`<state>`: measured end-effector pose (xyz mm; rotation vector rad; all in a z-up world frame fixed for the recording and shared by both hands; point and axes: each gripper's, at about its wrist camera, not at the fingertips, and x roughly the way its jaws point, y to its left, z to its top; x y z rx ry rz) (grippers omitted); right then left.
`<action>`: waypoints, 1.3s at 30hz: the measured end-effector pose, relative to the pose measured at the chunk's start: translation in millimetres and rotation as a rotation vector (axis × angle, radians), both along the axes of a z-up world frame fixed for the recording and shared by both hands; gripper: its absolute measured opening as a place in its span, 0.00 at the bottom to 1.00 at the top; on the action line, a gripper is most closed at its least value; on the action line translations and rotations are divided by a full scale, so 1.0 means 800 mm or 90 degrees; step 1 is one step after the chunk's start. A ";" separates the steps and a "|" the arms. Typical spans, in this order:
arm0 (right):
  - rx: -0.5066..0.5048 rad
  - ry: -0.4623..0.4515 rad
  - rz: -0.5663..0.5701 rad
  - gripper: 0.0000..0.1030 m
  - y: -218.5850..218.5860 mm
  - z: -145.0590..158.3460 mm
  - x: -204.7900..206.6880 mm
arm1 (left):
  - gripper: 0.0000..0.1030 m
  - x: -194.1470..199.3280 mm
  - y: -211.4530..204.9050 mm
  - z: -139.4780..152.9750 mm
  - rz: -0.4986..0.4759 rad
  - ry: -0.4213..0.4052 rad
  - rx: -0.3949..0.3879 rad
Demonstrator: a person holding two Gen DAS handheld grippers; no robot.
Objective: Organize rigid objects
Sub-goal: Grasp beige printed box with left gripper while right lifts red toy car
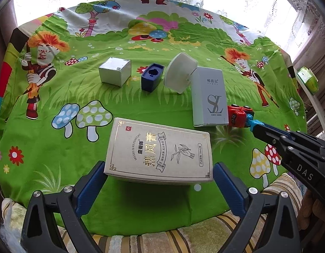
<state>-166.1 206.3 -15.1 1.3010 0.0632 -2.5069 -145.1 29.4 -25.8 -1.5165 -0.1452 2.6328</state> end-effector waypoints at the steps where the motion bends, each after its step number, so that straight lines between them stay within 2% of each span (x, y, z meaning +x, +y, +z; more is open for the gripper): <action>1: 0.000 0.007 0.000 0.08 0.000 0.003 -0.001 | 0.97 0.000 -0.001 0.001 0.001 0.002 0.002; 11: -0.004 0.004 -0.026 0.08 0.014 0.003 -0.015 | 0.97 0.001 -0.004 0.000 0.002 0.004 0.014; 13: -0.001 0.000 -0.036 0.11 0.016 0.002 -0.017 | 0.97 0.000 -0.005 0.000 0.003 0.005 0.018; 15: 0.005 0.006 -0.039 0.30 0.015 0.003 -0.020 | 0.97 0.000 -0.005 0.000 0.001 0.007 0.019; 17: 0.012 0.020 -0.027 0.42 0.010 0.005 -0.026 | 0.97 0.000 -0.005 0.001 0.000 0.009 0.020; 20: 0.009 0.016 -0.025 0.48 0.003 0.003 -0.040 | 0.97 -0.001 -0.006 0.001 -0.001 0.009 0.022; 25: -0.011 -0.016 -0.060 0.48 -0.001 -0.012 -0.063 | 0.97 -0.003 -0.008 0.000 -0.001 0.006 0.027; 29: -0.023 -0.010 -0.074 0.48 -0.002 -0.014 -0.070 | 0.97 -0.002 -0.007 0.000 -0.002 0.005 0.029; 31: -0.020 -0.014 -0.070 0.42 -0.004 -0.016 -0.072 | 0.97 -0.002 -0.008 0.000 -0.003 0.005 0.031; 32: -0.021 -0.020 -0.068 0.32 -0.004 -0.018 -0.073 | 0.97 -0.002 -0.008 0.000 -0.003 0.004 0.032; 39: -0.039 -0.004 -0.063 0.30 0.006 -0.009 -0.061 | 0.97 0.002 -0.006 0.004 -0.003 0.016 0.037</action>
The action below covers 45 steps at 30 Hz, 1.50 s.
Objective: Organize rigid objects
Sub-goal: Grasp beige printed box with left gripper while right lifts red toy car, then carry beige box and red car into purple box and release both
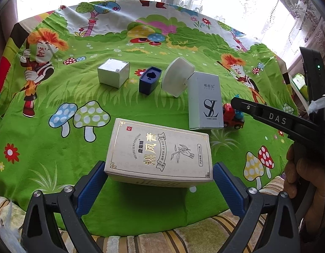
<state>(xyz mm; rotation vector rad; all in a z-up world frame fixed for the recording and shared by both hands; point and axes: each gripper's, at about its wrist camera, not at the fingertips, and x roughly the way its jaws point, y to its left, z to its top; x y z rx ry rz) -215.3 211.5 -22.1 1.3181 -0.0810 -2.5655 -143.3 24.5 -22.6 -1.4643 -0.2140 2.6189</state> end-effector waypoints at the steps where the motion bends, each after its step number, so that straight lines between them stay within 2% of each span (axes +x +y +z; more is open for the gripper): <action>1: 0.000 0.003 0.001 0.30 0.000 0.002 0.002 | 0.97 0.001 0.000 0.001 0.000 0.004 0.000; 11: -0.006 0.022 -0.006 0.30 0.020 0.025 0.035 | 0.97 0.017 0.007 0.024 -0.014 0.047 0.015; 18: -0.019 0.030 -0.030 0.30 0.056 0.042 0.072 | 0.97 0.032 0.036 0.044 -0.054 0.059 0.036; 29: -0.013 0.031 -0.087 0.30 0.142 0.054 0.147 | 0.97 0.064 0.117 0.068 -0.152 0.070 0.053; 41: 0.002 0.038 -0.217 0.30 0.285 0.061 0.236 | 0.97 0.098 0.233 0.083 -0.280 0.067 0.060; 45: 0.004 0.032 -0.262 0.30 0.329 0.055 0.261 | 0.97 0.114 0.276 0.082 -0.333 0.048 0.072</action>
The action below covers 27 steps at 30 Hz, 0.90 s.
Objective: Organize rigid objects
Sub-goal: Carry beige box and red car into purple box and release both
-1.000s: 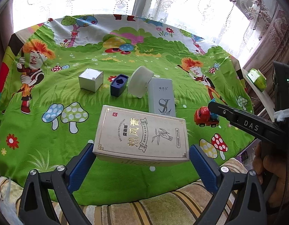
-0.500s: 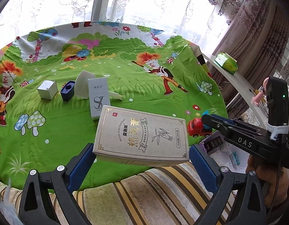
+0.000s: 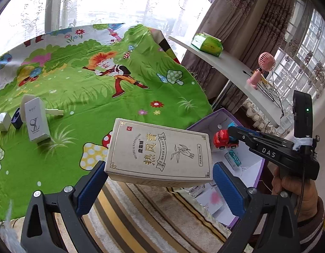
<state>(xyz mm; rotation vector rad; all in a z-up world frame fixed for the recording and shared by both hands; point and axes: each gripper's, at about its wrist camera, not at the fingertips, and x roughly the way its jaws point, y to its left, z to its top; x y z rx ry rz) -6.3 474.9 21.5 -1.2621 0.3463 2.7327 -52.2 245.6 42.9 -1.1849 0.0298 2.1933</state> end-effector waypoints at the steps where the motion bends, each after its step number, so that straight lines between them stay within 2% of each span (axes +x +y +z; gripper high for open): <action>1: 0.001 -0.001 -0.011 0.30 0.010 -0.002 0.006 | 0.97 0.004 0.010 -0.001 -0.012 -0.004 0.000; 7: 0.012 -0.002 -0.065 0.30 0.057 -0.011 0.038 | 0.97 0.027 0.064 -0.010 -0.076 -0.013 -0.020; 13: 0.006 -0.004 -0.097 0.30 0.086 -0.021 0.056 | 0.98 0.035 0.094 -0.019 -0.108 -0.046 -0.011; 21: 0.007 -0.009 -0.118 0.31 0.105 -0.029 0.065 | 1.00 0.027 0.087 -0.024 -0.074 -0.071 0.002; 27: -0.008 -0.032 -0.130 0.31 0.118 -0.051 0.064 | 1.00 0.023 0.063 -0.011 -0.052 -0.035 0.020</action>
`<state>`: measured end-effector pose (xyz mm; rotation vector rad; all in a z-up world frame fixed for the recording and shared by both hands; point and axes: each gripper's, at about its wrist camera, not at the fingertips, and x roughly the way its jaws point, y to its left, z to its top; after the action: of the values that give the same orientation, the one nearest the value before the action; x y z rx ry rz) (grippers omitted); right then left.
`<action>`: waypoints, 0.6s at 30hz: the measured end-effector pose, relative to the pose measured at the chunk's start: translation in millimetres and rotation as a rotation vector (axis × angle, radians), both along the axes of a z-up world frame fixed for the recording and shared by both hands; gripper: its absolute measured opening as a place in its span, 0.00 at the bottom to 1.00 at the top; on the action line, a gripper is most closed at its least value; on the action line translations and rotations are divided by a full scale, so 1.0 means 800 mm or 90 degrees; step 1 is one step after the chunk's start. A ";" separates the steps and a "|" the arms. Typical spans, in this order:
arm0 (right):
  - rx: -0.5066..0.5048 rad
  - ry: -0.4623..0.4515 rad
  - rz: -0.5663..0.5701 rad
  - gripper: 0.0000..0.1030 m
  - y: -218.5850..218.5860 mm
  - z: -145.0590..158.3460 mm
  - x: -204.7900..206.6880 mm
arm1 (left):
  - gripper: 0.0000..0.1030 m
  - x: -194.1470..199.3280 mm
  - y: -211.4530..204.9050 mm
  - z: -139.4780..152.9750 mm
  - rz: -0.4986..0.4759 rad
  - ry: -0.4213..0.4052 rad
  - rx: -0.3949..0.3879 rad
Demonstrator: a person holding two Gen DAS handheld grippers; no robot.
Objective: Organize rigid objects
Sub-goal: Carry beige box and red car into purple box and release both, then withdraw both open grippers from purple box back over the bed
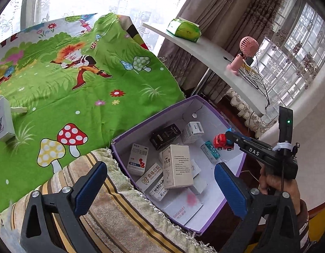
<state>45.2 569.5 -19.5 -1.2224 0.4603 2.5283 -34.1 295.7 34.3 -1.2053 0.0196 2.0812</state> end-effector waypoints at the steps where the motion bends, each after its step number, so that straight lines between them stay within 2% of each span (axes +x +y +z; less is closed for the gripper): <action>1: -0.005 -0.002 -0.003 0.31 0.002 -0.003 0.000 | 1.00 -0.001 -0.004 0.002 0.004 0.005 0.003; 7: -0.009 -0.009 -0.007 0.31 0.006 -0.010 0.000 | 1.00 -0.010 -0.024 0.001 0.017 -0.009 0.021; 14: -0.010 -0.004 -0.024 0.32 0.013 0.000 0.006 | 1.00 -0.017 -0.051 0.002 0.040 -0.013 0.030; 16: -0.012 -0.001 -0.025 0.34 0.013 0.004 0.008 | 1.00 -0.021 -0.061 -0.001 0.050 -0.025 0.032; 18: -0.014 0.004 -0.022 0.40 0.009 0.007 0.007 | 1.00 -0.025 -0.072 -0.003 0.066 -0.035 0.043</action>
<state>51.0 576.5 -13.7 -1.2048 0.5082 2.5048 -54.0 238.1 31.7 -1.2451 -0.1398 2.1195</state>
